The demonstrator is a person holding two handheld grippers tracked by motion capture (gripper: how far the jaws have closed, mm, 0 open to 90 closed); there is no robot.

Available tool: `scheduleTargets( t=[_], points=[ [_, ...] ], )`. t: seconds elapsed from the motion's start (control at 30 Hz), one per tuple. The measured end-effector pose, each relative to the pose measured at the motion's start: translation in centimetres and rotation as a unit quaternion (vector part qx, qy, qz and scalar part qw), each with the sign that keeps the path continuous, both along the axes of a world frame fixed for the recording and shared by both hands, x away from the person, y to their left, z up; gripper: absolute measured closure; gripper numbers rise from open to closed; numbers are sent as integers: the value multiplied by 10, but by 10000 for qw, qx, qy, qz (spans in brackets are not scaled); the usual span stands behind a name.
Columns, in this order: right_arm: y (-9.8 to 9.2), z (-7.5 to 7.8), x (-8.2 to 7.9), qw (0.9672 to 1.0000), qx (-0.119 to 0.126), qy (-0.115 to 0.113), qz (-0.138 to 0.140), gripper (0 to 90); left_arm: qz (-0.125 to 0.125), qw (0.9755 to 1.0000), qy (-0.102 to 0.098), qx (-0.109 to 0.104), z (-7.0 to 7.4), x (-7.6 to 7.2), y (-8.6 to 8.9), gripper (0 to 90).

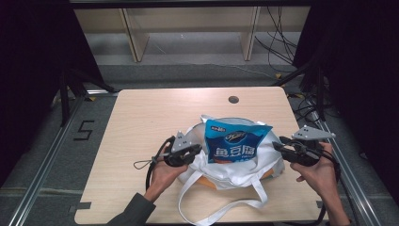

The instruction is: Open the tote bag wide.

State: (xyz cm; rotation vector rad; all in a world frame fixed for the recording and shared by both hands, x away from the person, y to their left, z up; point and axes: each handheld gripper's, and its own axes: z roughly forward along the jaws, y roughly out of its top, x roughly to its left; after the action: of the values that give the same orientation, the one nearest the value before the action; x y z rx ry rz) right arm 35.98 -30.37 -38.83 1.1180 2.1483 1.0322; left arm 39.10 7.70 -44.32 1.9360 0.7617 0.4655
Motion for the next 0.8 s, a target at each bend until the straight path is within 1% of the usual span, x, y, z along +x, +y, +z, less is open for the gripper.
scheduleTargets(
  t=[0.03,0.07,0.1,0.13,0.17,0.2,0.23,0.27,0.3,0.33,0.37,0.4,0.43,0.47,0.5,0.53,0.57,0.6,0.63,0.67,0.7,0.73,0.77,0.8],
  points=[
    [-4,-5,5,10000,-5,95,7,673,63,9999,-85,47,3,4,1,831],
    [-5,-9,8,9998,20,215,16,695,206,9996,-199,48,7,10,3,834],
    [-7,-17,12,9997,-18,253,4,738,292,9994,-208,-4,8,16,6,842],
    [-7,-22,15,9993,-150,342,35,787,400,9990,-169,-102,8,23,9,847],
    [-8,-28,18,9989,-273,370,65,829,435,9989,-182,-58,6,29,11,860],
    [-7,-33,19,9988,-225,441,-4,843,483,9987,-138,-76,4,35,13,875],
    [-9,-36,23,9987,-329,380,44,853,537,9985,-56,-86,-1,40,13,884],
    [-10,-39,26,9985,-372,413,-26,863,521,9986,62,-14,-10,48,12,890],
    [-10,-39,26,9985,-372,413,-26,863,521,9986,62,-14,-10,48,12,892],
    [-13,-45,29,9977,-471,480,-47,870,560,9983,104,101,-16,51,10,892],
    [-13,-45,29,9977,-471,480,-47,870,495,9981,129,356,-22,55,10,892],
    [-14,-57,31,9950,-681,727,-120,875,482,9975,244,457,-31,57,8,893],
    [-14,-57,31,9950,-681,727,-120,875,484,9969,365,500,-42,59,6,893],
    [-13,-77,34,9915,-789,1021,-149,876,446,9956,432,698,-53,61,6,894],
    [-13,-77,34,9915,-789,1021,-149,876,417,9945,571,774,-66,63,5,894],
    [-14,-89,36,9902,-841,1110,-60,877,378,9928,784,823,-75,65,6,895],
    [-14,-96,38,9897,-748,1221,-83,878,507,9942,780,548,-78,64,5,894],
    [-14,-98,39,9897,-748,1223,-48,878,460,9932,751,768,-74,64,4,894],
    [-14,-98,39,9897,-748,1223,-48,878,361,9924,741,909,-73,63,5,894],
    [-14,-99,38,9901,-732,1198,-56,878,428,9927,730,856,-73,63,5,894],
    [-14,-99,38,9901,-732,1198,-56,878,428,9927,730,856,-73,63,5,893],
    [-14,-99,38,9902,-692,1209,-91,876,426,9928,789,799,-71,64,5,893],
    [-14,-96,38,9892,-641,1310,-167,865,509,9936,767,649,-68,63,4,883],
    [-15,-89,38,9904,-735,1164,-139,832,509,9946,705,570,-59,58,4,830]
  ],
)
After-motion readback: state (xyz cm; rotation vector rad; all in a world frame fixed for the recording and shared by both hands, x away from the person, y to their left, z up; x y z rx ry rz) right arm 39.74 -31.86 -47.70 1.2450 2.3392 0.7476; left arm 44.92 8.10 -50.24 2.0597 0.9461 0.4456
